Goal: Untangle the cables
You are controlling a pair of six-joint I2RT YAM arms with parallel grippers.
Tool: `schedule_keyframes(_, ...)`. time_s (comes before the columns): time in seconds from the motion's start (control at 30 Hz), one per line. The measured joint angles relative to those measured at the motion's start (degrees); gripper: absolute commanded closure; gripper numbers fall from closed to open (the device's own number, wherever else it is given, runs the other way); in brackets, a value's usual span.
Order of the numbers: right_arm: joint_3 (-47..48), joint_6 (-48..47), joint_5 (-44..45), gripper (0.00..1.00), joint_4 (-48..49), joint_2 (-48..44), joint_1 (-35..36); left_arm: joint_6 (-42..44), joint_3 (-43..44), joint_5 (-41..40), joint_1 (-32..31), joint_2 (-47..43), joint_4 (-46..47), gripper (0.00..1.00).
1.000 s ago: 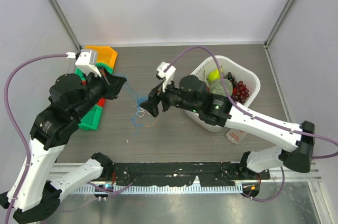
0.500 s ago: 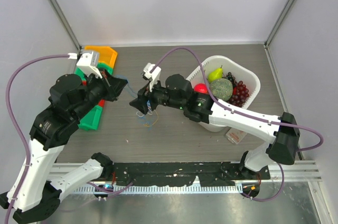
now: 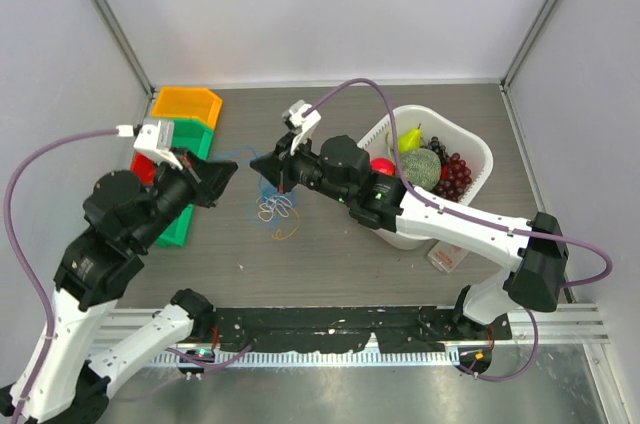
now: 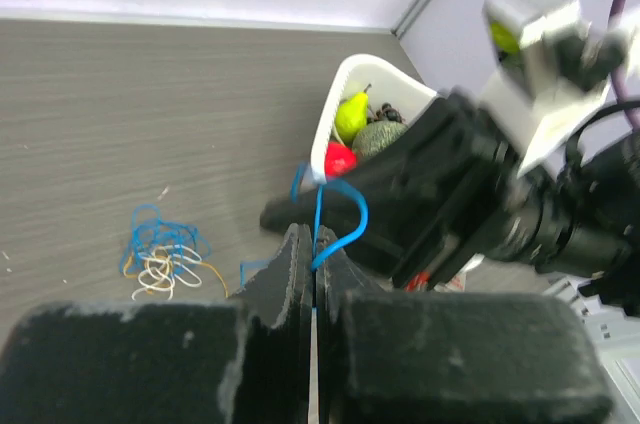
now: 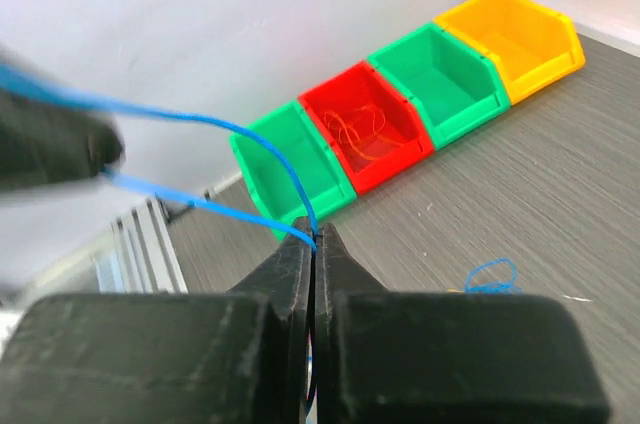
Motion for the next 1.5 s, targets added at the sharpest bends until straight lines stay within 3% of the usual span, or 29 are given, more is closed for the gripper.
schedule_keyframes(0.17, -0.50, 10.45, 5.81, 0.99, 5.40, 0.00, -0.17, -6.51, -16.76, 1.79, 0.00, -10.56, 10.14, 1.00)
schedule_keyframes(0.37, -1.40, 18.32, 7.72, 0.99, 10.19, 0.50, -1.20, -14.51, -25.66, 2.62, 0.07, -13.22, 19.98, 1.00)
schedule_keyframes(0.4, -1.40, 18.62, 7.34, 0.99, 10.56, 0.55, -1.38, -15.47, -26.71, 2.62, 0.07, -13.55, 21.05, 0.95)
schedule_keyframes(0.47, -1.42, 18.64, 4.72, 0.99, 11.58, 0.74, -2.38, -17.22, -28.79, 2.71, 0.17, -14.19, 23.21, 0.58)
schedule_keyframes(0.53, -1.53, 17.88, 2.40, 1.00, 13.38, 0.98, -4.22, -17.81, -29.66, 3.61, 0.31, -14.29, 22.95, 0.34)
schedule_keyframes(0.57, -1.55, 16.74, 1.25, 0.99, 14.51, 0.98, -5.84, -17.97, -29.88, 4.37, 0.31, -14.53, 21.94, 0.27)
schedule_keyframes(0.63, -1.55, 13.51, -0.55, 0.99, 15.65, 0.87, -8.70, -17.35, -29.73, 5.57, 0.31, -15.47, 19.89, 0.01)
schedule_keyframes(0.83, -1.62, 0.72, -8.72, 0.99, 9.38, 0.04, -11.41, -10.60, -23.32, 9.20, 0.31, -15.89, 9.64, 0.00)
schedule_keyframes(0.93, -1.79, -5.62, -12.90, 0.99, 3.89, -1.29, -10.82, -7.48, -15.54, 9.29, 0.28, -14.19, 5.16, 0.14)
schedule_keyframes(1.17, -3.37, -14.49, -19.02, 0.99, -3.19, -5.73, -10.56, -5.66, 2.73, 8.96, 0.28, 0.42, -0.33, 0.21)
schedule_keyframes(1.37, -3.87, -16.72, -22.27, 0.99, -5.20, -6.80, -10.54, -6.47, 4.55, 14.19, 0.28, 12.04, -3.69, 0.37)
schedule_keyframes(1.5, -3.93, -17.51, -23.58, 0.99, -6.71, -6.80, -10.51, -7.15, 4.17, 16.92, 0.81, 15.28, -4.33, 0.50)
